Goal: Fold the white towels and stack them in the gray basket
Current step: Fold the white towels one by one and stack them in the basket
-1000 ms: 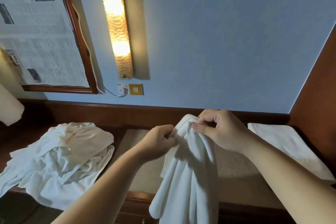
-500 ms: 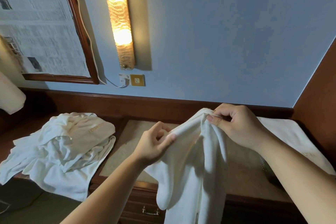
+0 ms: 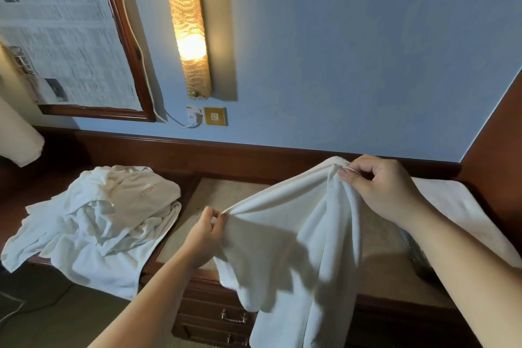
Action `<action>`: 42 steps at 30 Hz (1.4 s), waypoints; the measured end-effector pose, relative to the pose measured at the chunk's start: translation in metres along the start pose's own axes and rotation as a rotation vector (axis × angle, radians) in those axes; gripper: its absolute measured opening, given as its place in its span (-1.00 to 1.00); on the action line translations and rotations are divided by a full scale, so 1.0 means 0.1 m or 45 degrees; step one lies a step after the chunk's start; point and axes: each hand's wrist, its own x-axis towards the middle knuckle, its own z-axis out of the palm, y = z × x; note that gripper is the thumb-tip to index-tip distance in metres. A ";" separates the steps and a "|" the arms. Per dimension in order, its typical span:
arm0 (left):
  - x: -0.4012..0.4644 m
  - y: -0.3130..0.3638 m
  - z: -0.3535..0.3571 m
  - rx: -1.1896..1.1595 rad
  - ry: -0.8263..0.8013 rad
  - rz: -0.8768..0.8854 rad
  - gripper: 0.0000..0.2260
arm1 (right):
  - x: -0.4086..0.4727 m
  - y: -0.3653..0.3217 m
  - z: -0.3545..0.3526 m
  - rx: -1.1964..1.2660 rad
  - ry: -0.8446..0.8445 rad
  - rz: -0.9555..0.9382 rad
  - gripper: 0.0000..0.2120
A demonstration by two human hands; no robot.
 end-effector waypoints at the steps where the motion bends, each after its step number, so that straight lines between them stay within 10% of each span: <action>1: 0.00 0.04 0.03 -0.078 0.084 -0.025 -0.74 | 0.00 0.02 0.03 -0.029 0.006 -0.029 -0.83; 5: 0.02 0.15 -0.01 -0.152 0.140 0.127 -0.65 | -0.01 0.10 0.08 -0.130 0.103 -0.142 -0.80; 10: 0.23 -0.04 -0.35 0.592 -0.190 0.385 -0.57 | -0.06 0.27 -0.04 -0.266 0.239 -0.219 -0.78; 14: 0.28 -0.22 -0.52 0.332 0.063 0.216 -0.90 | -0.13 0.42 -0.04 -0.316 0.308 -0.200 -0.77; 20: 0.11 0.10 -0.30 -0.267 0.229 -0.076 -0.78 | -0.22 0.50 0.14 -0.395 0.292 -0.237 -0.82; 33: -0.12 1.47 0.02 -0.236 0.049 0.386 -0.87 | -0.43 0.57 0.61 -0.221 0.025 0.094 -0.75; 42: 0.02 1.83 0.06 0.056 0.022 0.631 -0.92 | -0.46 0.08 0.53 0.187 -0.143 -0.087 -0.76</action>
